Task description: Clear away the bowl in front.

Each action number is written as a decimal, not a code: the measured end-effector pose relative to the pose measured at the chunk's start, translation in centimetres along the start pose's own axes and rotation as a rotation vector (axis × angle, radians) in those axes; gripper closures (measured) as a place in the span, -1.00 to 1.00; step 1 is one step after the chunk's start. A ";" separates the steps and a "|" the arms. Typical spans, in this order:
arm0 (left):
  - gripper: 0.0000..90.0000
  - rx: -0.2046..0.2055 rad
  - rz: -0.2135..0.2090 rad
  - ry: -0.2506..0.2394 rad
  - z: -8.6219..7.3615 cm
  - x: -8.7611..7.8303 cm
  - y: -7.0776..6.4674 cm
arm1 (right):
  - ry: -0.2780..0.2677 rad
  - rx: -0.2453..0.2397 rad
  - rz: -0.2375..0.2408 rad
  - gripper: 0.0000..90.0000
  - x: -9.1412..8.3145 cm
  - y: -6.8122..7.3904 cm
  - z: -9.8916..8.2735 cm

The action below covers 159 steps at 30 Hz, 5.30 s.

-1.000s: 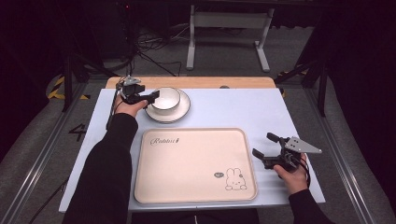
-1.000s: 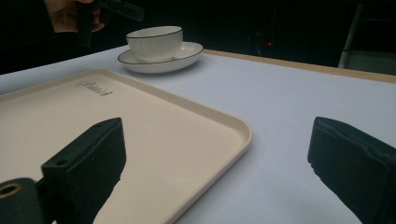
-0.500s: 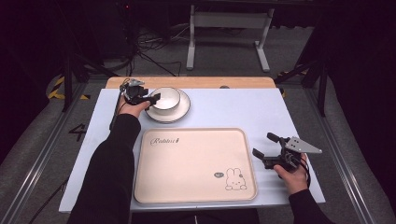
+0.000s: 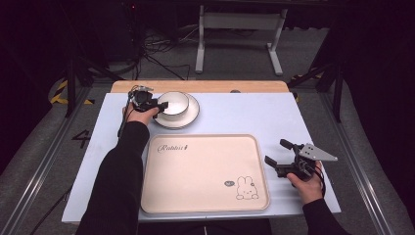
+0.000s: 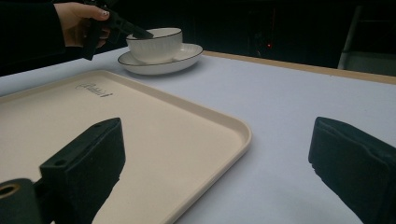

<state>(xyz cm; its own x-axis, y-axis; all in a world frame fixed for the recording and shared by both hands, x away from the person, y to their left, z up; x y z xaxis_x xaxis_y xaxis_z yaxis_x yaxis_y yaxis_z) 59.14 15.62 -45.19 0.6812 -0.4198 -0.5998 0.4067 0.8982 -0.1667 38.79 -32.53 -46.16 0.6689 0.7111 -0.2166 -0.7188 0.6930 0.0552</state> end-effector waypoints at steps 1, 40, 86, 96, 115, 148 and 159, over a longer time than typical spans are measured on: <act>0.02 -0.012 -0.006 0.003 -0.1 0.1 0.0 | 0.002 -0.001 0.000 -0.90 0.0 0.0 0.0; 0.80 -0.108 0.097 0.014 0.3 0.4 -0.7 | -0.008 0.014 0.004 -0.92 -0.1 -0.2 0.0; 0.80 -0.033 -0.027 0.008 2.5 -5.7 -2.4 | -0.012 0.021 0.006 -0.92 -0.1 -0.2 0.0; 0.80 -0.004 -0.080 0.017 2.0 -7.3 -3.4 | -0.008 0.018 0.005 -0.92 -0.1 -0.2 0.0; 0.80 0.087 -0.215 0.027 0.8 -9.9 -7.1 | -0.007 0.015 0.005 -0.92 -0.1 -0.2 0.0; 0.80 0.196 -0.354 0.108 -1.5 -10.2 -12.0 | -0.005 0.014 0.006 -0.92 -0.1 -0.1 0.0; 0.80 0.238 -0.398 0.166 -2.9 -9.3 -13.7 | -0.005 0.014 0.006 -0.92 -0.1 -0.2 0.0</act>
<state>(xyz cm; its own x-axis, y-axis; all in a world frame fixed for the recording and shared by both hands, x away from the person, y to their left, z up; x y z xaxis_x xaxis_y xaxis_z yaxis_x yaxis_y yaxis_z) 45.42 7.57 -39.59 0.3459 -0.6806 -0.6459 0.7570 0.6091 -0.2365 38.87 -32.68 -46.17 0.6655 0.7159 -0.2113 -0.7201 0.6902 0.0705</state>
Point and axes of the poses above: each handheld gripper's, and its own axes: x roughly forward along the jaws, z roughly out of its top, y roughly to its left, the point moved 3 cm from there along x, roughly forward along the jaws, and after that the axes turned 3 degrees about z, right-handed, at the moved point
